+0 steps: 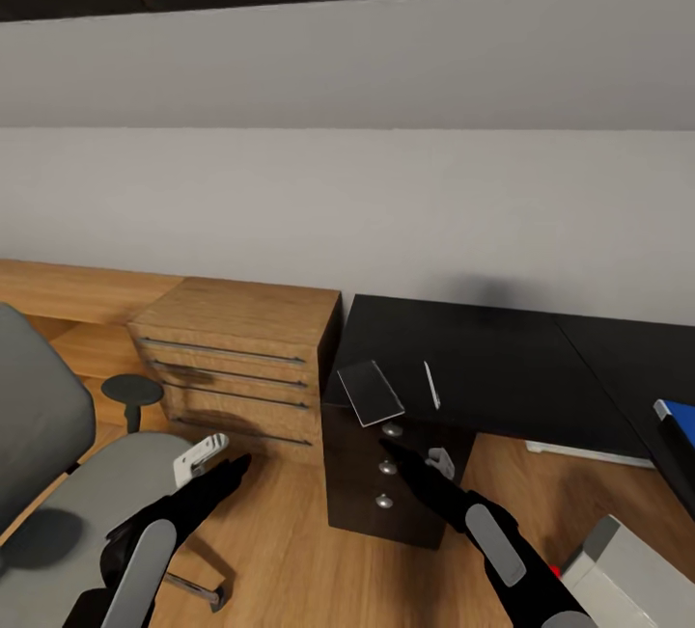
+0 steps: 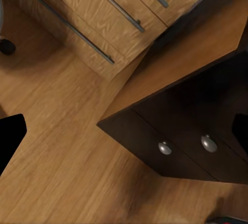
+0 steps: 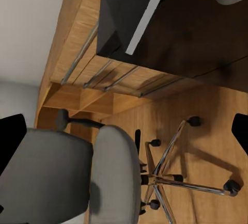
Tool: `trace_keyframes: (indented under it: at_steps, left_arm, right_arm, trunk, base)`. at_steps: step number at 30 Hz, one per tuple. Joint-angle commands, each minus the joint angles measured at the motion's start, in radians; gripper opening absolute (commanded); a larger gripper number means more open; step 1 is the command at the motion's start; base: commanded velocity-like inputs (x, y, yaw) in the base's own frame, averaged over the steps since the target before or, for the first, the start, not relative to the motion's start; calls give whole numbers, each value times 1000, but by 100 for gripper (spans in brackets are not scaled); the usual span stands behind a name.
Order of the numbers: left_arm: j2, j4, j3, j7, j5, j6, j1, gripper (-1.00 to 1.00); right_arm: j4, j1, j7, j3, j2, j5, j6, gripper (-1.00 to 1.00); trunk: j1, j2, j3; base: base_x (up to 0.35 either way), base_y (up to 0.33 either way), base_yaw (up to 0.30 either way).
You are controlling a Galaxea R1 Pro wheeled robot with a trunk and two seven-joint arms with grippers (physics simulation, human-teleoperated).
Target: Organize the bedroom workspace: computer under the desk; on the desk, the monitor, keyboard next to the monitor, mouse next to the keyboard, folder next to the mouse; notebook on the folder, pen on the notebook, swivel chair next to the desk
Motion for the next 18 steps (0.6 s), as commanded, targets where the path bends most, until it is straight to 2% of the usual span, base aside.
trace_keyframes:
  at_steps: [1,10,18]
  left_arm:
    - [1,-1,1,9,11,3,-1,100]
    - [8,-1,-2,9,13,4,-1,100]
    - [10,-1,-2,9,11,3,-2,100]
  right_arm:
    - [-1,-1,2,0,1,-7,5,100]
    - [32,-1,9,4,9,-10,5,100]
    - [43,-1,6,-5,37,-15,6,100]
  trunk:
    - [4,-8,-4]
    - [38,-71,-32]
    - [69,-127,-58]
  base:
    - [0,0,0]
    - [0,0,0]
    - [0,0,0]
